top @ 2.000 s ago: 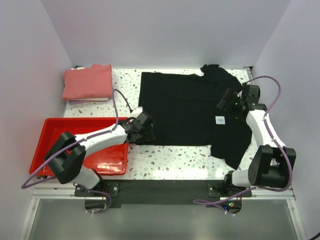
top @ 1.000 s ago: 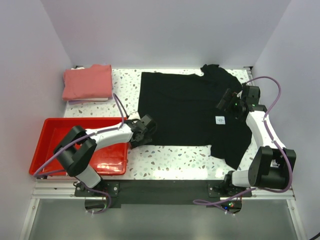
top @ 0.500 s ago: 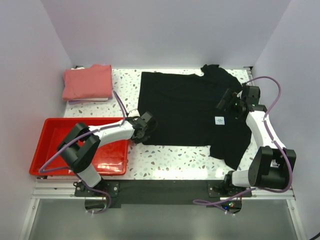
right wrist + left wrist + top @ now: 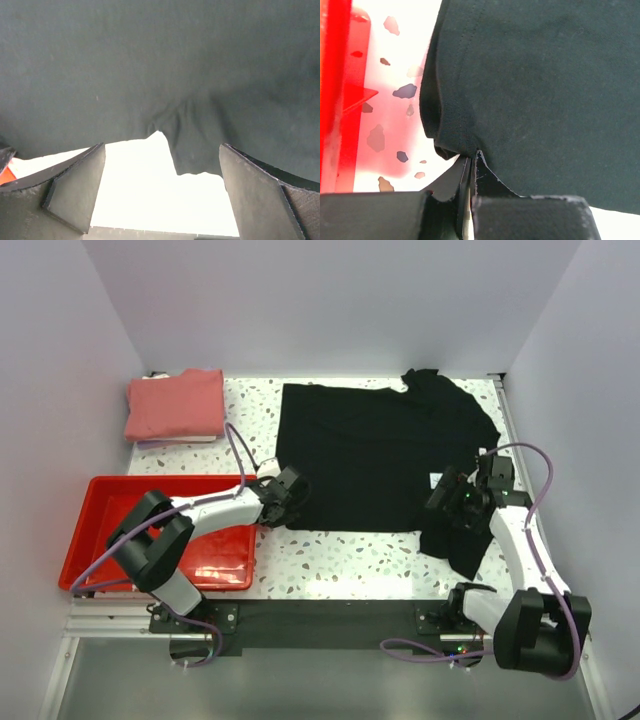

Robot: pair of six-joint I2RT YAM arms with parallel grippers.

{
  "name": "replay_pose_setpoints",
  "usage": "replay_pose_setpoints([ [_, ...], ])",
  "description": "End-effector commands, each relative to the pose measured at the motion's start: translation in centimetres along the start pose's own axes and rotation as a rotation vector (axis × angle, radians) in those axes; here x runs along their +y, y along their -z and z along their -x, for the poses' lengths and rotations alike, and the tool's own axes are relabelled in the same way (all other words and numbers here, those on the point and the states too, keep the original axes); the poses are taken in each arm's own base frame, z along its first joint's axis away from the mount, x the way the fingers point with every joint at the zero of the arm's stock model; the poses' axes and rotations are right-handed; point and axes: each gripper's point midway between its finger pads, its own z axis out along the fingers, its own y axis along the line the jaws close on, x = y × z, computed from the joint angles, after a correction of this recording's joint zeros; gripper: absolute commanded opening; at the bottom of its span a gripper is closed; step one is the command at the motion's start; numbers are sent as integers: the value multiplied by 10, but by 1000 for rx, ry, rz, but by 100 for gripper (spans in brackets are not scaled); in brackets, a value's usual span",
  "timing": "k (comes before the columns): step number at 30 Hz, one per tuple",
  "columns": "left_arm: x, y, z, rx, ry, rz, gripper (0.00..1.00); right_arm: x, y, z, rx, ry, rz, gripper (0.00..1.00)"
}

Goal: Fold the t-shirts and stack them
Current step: Fold the tshirt

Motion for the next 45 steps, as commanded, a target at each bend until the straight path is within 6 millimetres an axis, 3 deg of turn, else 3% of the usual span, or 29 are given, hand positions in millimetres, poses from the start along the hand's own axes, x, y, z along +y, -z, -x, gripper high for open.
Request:
replay_pose_setpoints([
  [1,-2,0,-2,5,-21,-46,0,2,14,-14,15,-56,17,99],
  [5,0,1,1,-16,-22,-42,0,-28,9,-44,64,-181,-123,99],
  [7,-1,3,4,-27,-22,-48,0,-35,7,-52,86,-211,-161,99],
  [11,-1,6,7,-39,-26,-56,0,-40,4,-67,106,-296,-176,90],
  [13,-1,8,9,-48,-20,-61,0,-53,9,-64,63,-316,-249,90],
  [17,-2,11,12,-67,-12,-76,0,-59,20,-65,-37,-424,-267,92],
  [23,-4,12,15,-75,-27,-77,0,-72,18,-61,-124,-467,-301,91],
  [31,-5,14,18,-82,-28,-79,0,-77,-9,-66,-61,-470,-329,86],
  [37,-3,16,20,-88,-22,-72,0,-88,-20,-64,-87,-462,-362,67],
  [38,-3,16,20,-87,-24,-71,0,-88,-22,-64,-93,-457,-359,56],
  [45,-5,16,19,-76,-28,-73,0,-89,-19,-49,-169,-427,-341,14],
])
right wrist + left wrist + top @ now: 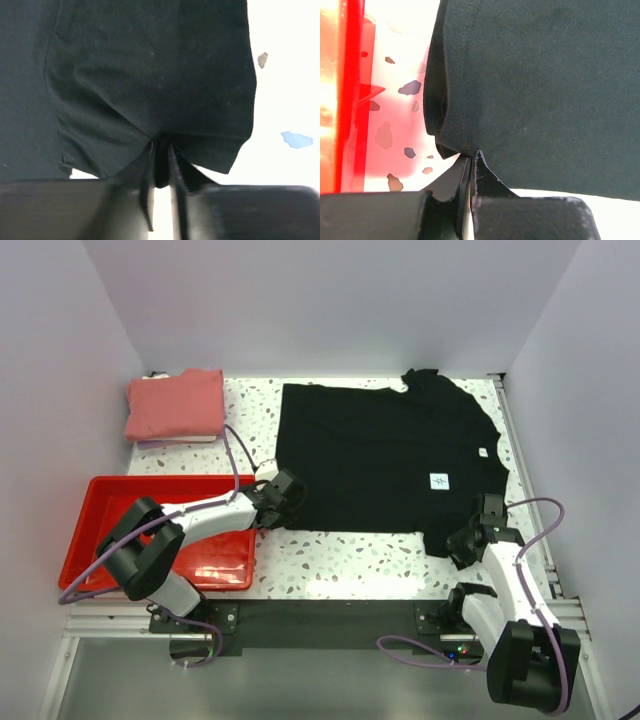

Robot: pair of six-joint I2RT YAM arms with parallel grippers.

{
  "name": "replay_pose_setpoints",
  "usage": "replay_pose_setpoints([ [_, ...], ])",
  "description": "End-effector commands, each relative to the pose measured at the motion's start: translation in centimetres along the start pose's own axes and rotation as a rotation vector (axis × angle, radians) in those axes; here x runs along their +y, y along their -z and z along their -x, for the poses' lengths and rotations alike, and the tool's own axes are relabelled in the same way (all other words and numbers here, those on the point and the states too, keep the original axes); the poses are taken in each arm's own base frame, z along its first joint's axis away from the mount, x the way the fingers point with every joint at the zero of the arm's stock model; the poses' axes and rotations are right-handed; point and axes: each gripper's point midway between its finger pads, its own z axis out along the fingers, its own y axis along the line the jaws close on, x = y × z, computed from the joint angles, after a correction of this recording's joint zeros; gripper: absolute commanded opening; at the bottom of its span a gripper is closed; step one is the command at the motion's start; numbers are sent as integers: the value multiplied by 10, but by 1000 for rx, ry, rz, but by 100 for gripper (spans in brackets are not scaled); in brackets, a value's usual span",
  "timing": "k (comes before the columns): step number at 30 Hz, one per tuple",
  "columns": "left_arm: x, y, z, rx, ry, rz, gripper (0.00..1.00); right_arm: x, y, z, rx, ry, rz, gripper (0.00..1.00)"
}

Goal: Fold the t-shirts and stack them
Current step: Fold the tshirt

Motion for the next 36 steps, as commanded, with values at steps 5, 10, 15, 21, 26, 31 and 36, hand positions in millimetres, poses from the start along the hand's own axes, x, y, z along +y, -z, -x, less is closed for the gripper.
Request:
replay_pose_setpoints([
  [5,-11,9,16,-39,14,-38,0,7,10,16,-72,72,48,0],
  [10,-8,16,12,-23,38,-28,0,16,36,12,-68,65,133,0],
  [15,3,26,4,-30,87,-20,0,7,52,10,-78,49,130,0],
  [21,0,35,-7,-12,106,-69,0,-2,58,0,-41,77,98,0],
  [26,3,39,-16,2,112,-67,0,-7,72,0,-47,95,74,0],
  [31,2,46,-14,-12,120,-87,0,-1,76,5,-60,110,100,0],
  [36,-8,50,-1,-55,107,-113,0,15,91,28,-154,118,153,0],
])
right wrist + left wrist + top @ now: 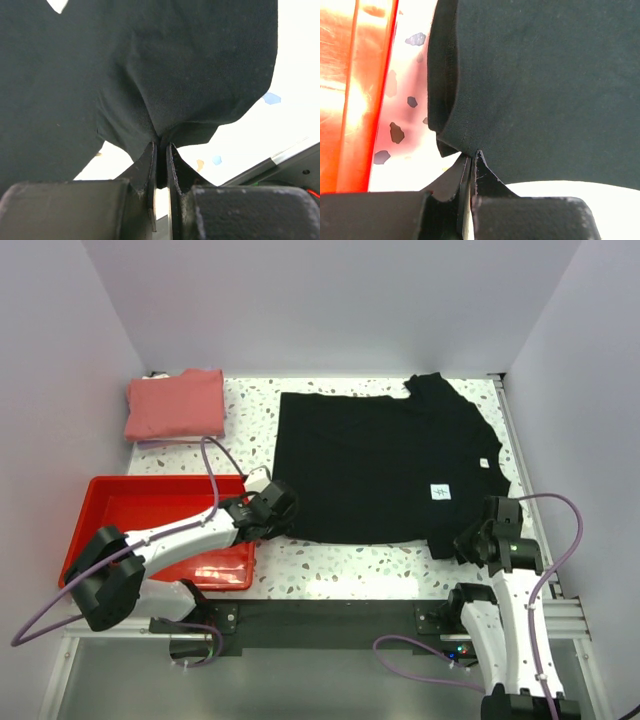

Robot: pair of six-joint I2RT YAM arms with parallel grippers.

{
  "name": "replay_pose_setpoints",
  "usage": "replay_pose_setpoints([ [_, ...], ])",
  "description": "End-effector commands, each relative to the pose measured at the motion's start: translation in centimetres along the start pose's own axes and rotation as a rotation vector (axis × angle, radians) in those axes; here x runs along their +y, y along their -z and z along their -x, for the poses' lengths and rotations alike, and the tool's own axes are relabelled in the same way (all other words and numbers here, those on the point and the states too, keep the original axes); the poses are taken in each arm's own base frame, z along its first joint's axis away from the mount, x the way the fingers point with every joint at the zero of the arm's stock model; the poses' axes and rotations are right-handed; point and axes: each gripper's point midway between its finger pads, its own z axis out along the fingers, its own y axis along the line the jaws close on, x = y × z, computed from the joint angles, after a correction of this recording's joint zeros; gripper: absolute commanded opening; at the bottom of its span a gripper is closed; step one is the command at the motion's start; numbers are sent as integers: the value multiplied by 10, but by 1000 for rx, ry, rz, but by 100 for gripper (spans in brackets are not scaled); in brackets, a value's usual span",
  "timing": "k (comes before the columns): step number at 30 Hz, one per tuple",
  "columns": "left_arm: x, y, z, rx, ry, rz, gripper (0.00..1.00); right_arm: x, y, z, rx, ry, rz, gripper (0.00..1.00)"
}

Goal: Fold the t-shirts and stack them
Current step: Fold the tshirt

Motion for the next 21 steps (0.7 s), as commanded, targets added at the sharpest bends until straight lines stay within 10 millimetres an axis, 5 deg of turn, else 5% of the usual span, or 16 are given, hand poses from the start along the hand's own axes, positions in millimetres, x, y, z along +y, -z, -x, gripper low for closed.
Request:
replay_pose_setpoints([
  [1,-12,4,13,-54,9,-25,0,16,15,31,-121,20,51,0],
  [21,-49,-15,81,-113,27,-61,0,106,6,107,-216,132,205,0],
])
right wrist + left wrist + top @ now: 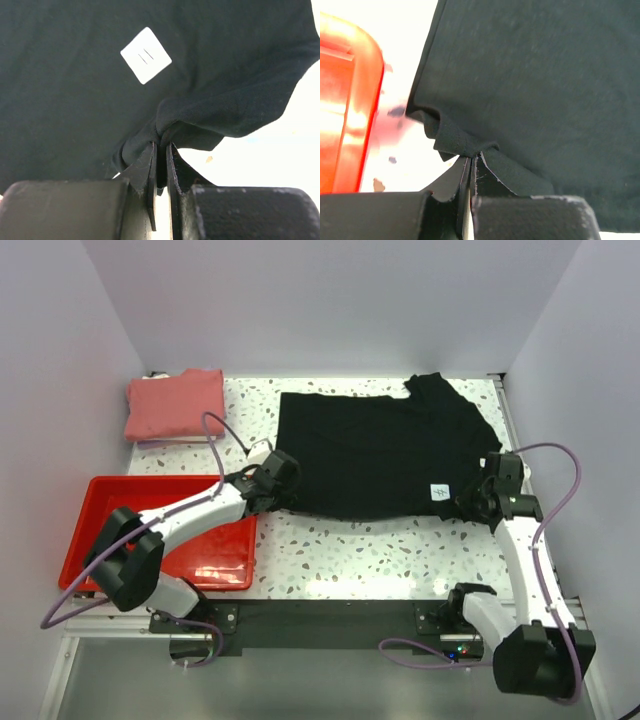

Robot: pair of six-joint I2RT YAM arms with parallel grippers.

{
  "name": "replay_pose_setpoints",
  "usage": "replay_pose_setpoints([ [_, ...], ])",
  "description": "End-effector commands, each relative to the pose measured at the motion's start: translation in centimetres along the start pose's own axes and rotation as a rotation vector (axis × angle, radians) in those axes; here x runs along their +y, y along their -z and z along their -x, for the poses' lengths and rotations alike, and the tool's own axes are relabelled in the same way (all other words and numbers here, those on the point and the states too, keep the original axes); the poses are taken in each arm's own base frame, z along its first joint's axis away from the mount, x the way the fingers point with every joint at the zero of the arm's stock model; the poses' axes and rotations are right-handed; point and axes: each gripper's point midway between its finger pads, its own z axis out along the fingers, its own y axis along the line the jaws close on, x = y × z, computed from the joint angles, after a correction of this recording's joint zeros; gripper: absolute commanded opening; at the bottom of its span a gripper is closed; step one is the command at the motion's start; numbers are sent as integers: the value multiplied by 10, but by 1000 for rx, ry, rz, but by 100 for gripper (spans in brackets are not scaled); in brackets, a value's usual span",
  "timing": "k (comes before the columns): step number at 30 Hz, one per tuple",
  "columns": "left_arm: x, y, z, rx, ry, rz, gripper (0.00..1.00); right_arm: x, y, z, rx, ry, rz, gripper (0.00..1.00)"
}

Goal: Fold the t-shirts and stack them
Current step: Fold the tshirt

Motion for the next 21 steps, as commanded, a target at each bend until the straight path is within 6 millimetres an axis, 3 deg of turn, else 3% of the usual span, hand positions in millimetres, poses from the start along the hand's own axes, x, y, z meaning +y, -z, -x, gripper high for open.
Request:
replay_pose_setpoints([
  [1,-24,-3,26,-45,-1,-58,0,34,2,38,-86,72,89,0],
  [2,-28,-5,30,-48,0,-63,0,40,5,46,-92,88,99,0],
  [7,-35,-8,42,-63,-5,-60,0,56,-15,45,14,186,104,1],
  [12,-34,-13,50,-72,-9,-35,0,75,-20,60,-4,193,130,3],
  [21,-33,-28,61,-60,-24,26,0,82,-39,72,32,232,74,4],
])
